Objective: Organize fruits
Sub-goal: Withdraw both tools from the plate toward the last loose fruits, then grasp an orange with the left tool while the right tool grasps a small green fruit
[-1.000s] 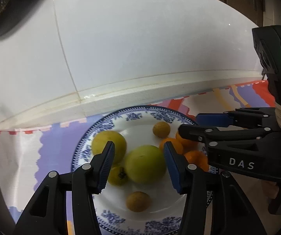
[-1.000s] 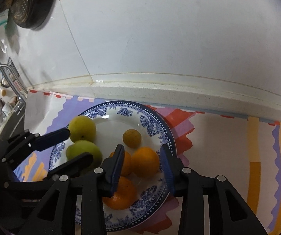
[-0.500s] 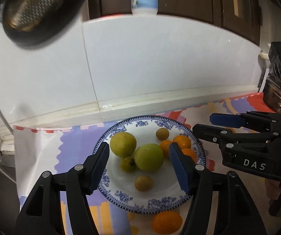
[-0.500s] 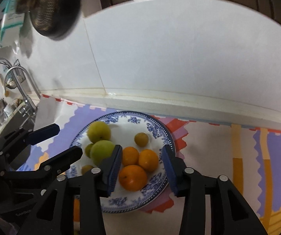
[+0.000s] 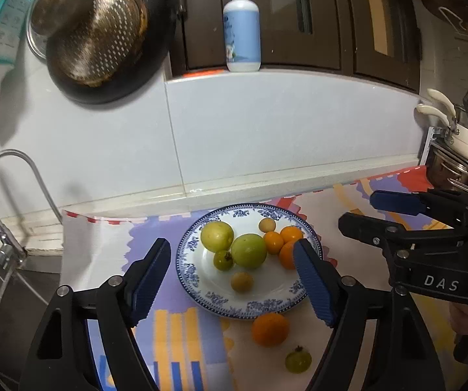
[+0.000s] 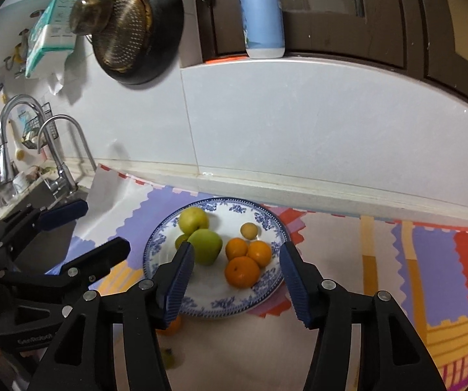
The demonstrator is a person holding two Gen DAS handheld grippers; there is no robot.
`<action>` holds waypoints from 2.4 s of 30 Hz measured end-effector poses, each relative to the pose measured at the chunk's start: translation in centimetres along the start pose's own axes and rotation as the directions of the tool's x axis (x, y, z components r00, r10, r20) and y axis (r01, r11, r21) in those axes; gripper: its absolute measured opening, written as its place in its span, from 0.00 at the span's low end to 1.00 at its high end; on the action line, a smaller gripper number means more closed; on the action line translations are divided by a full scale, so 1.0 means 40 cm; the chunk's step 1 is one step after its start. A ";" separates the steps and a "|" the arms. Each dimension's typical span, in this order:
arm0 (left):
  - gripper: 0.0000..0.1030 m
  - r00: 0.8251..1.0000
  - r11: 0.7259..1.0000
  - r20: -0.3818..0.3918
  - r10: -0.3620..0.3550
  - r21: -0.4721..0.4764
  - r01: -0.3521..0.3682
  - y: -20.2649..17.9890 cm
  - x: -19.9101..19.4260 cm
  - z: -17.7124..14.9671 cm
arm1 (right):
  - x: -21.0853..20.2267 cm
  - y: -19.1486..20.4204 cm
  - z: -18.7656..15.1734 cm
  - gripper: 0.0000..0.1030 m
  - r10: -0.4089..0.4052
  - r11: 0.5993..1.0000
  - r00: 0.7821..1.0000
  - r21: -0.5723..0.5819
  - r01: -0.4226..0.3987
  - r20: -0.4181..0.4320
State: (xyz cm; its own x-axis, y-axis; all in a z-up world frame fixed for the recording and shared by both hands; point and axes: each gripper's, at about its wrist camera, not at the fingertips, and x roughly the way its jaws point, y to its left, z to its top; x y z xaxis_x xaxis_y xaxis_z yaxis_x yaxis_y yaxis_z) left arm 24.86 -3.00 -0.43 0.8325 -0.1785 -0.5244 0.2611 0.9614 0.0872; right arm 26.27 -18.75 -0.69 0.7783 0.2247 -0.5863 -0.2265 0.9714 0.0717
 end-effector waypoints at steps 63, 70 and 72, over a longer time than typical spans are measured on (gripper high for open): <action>0.58 0.875 0.915 -0.317 -0.366 0.052 0.401 0.033 0.153 -0.179 | 0.127 0.175 -0.288 0.30 -0.005 0.994 0.950 0.106 0.040 -0.311; 0.53 0.877 0.933 -0.349 -0.329 0.020 0.358 -0.002 0.186 -0.177 | 0.103 0.140 -0.291 0.28 -0.036 0.988 0.953 0.134 0.079 -0.302; 0.51 0.881 0.940 -0.356 -0.311 0.019 0.340 -0.011 0.191 -0.178 | 0.089 0.118 -0.291 0.28 -0.070 0.982 0.952 0.145 0.118 -0.299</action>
State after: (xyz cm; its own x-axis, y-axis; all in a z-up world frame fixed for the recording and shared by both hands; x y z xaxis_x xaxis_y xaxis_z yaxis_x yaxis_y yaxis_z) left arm 27.65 -3.32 -10.50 0.4781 -0.3816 -0.7911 0.5374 0.8395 -0.0802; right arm 21.16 -14.25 -11.83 0.5818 0.1230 -0.8040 -0.0456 0.9919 0.1188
